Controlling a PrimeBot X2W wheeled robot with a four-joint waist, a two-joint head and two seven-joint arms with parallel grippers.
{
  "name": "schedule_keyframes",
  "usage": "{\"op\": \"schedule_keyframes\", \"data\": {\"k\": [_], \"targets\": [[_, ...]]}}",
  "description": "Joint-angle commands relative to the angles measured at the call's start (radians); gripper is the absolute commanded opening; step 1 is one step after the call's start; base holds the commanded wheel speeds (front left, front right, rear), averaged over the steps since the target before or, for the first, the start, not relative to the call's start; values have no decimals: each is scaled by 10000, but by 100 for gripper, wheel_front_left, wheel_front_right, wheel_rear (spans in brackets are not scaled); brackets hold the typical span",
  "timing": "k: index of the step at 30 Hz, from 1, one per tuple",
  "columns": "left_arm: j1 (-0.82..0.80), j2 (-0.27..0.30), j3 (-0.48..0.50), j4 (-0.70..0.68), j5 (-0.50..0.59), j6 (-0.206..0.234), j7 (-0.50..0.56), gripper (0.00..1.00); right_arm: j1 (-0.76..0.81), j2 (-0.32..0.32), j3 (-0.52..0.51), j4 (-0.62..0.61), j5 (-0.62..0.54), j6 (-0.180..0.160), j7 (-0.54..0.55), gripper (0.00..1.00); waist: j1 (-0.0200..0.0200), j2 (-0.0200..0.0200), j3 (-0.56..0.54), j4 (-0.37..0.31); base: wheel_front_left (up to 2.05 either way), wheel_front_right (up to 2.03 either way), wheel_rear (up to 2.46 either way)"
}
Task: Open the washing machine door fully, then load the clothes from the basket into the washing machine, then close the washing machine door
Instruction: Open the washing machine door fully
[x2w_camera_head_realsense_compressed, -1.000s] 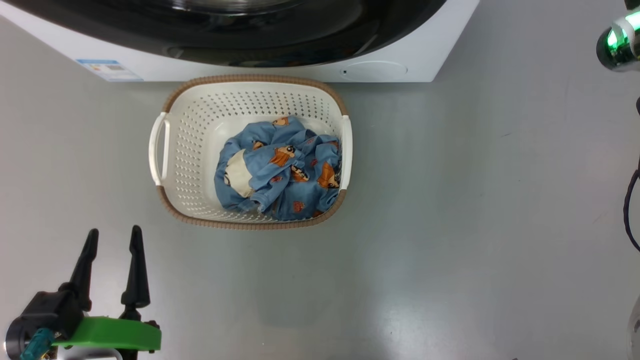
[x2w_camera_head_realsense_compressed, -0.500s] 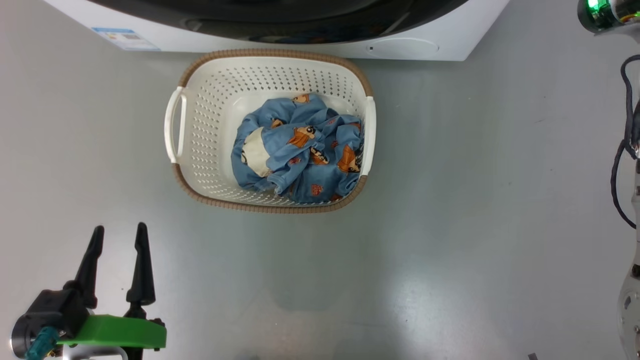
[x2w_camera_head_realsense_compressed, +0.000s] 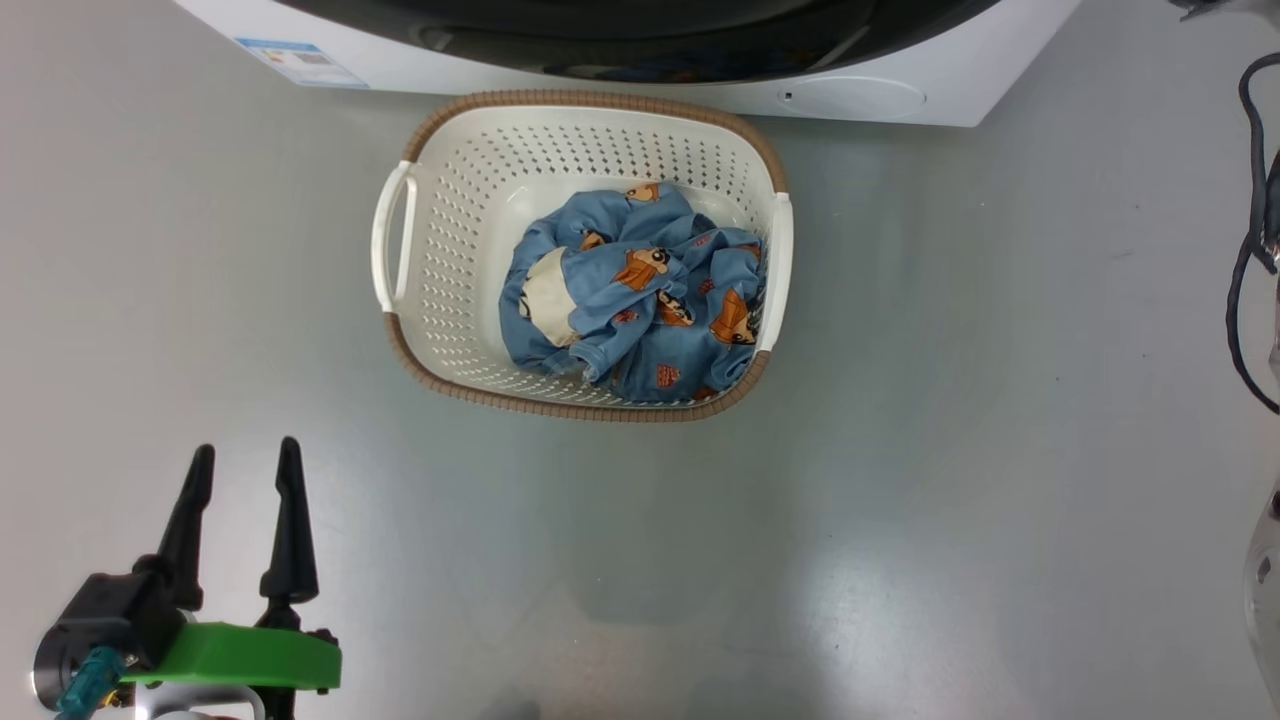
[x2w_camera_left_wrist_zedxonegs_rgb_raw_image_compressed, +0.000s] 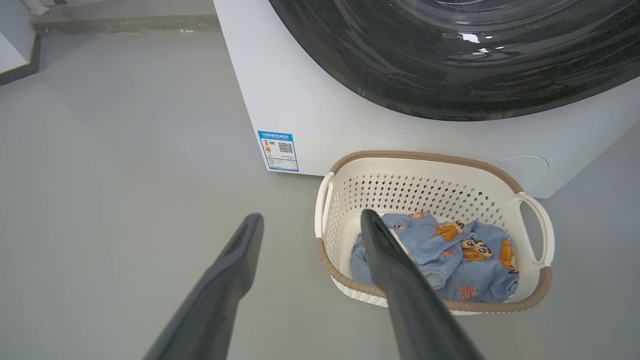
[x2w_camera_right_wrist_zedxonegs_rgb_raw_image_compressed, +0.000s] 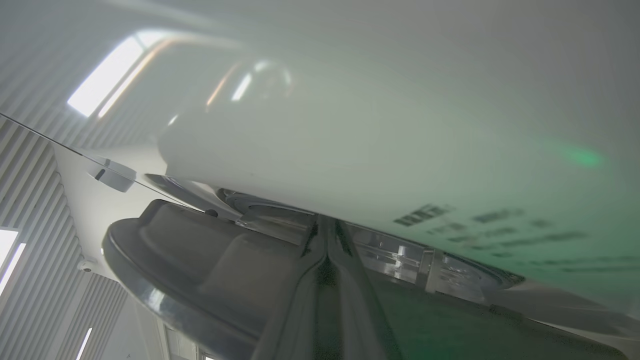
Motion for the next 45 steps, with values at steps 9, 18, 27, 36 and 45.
{"op": "schedule_keyframes", "data": {"k": [9,18,27,36,45], "targets": [[93,143,528,-153,-9,-31,-120,100,-381,82,320,-30,2,-11,286,0,0,0,-7,149,0,0,0],[49,117,743,-229,21,-31,-120,100,-298,271,777,-135,3,-11,598,0,0,0,55,-171,0,0,0],[-35,166,953,-128,71,-31,-120,100,326,736,1373,-591,89,-11,910,0,0,0,-241,-648,0,0,0],[-41,155,1081,-35,35,-31,-120,100,1398,1141,2369,-1019,69,-11,1513,0,0,0,-767,-1160,0,0,0],[171,108,1124,126,-55,-31,-120,100,2816,1635,3417,-1574,298,-11,2076,0,0,0,-1790,-1391,0,0,0]]}}
